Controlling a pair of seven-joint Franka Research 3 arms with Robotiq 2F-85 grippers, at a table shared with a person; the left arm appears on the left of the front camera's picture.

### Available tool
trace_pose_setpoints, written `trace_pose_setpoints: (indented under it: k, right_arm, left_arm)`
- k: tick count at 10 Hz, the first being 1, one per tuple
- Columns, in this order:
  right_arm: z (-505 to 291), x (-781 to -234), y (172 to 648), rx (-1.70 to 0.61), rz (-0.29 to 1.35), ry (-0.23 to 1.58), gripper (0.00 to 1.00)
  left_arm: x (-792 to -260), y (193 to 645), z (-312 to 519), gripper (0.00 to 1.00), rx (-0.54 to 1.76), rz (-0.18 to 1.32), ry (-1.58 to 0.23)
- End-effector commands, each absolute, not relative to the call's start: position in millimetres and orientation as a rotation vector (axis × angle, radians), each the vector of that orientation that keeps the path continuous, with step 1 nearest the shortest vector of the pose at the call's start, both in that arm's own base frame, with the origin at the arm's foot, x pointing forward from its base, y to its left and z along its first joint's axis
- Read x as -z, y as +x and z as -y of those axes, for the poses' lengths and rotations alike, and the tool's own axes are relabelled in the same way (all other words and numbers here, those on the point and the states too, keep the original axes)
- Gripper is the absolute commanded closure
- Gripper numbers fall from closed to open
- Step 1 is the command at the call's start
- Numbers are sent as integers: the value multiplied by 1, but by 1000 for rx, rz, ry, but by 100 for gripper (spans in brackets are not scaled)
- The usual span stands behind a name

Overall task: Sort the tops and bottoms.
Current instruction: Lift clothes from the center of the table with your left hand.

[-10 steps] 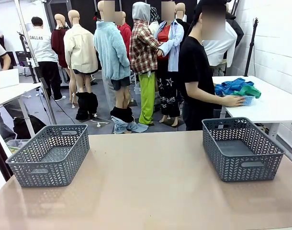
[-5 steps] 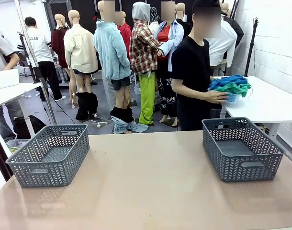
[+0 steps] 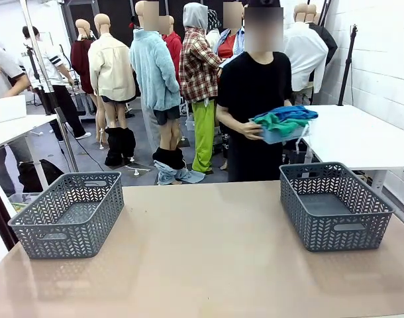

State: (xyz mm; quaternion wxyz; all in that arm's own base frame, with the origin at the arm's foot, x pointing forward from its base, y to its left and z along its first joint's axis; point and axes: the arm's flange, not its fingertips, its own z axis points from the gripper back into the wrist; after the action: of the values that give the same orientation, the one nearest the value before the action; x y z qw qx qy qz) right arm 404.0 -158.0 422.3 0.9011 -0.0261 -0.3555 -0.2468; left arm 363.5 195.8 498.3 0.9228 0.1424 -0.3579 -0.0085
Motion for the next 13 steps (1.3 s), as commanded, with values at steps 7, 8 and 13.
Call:
trace_pose_setpoints:
  k: [7, 8, 13]
  right_arm:
    - [158, -424, 403, 508, 734, -61, 0]
    - [158, -424, 403, 508, 734, -61, 0]
    - [158, -424, 403, 508, 734, -61, 0]
  left_arm:
    - [-499, 363, -196, 0, 12, 733, 296]
    - [-499, 363, -196, 0, 12, 733, 296]
    - [-499, 363, -196, 0, 12, 733, 296]
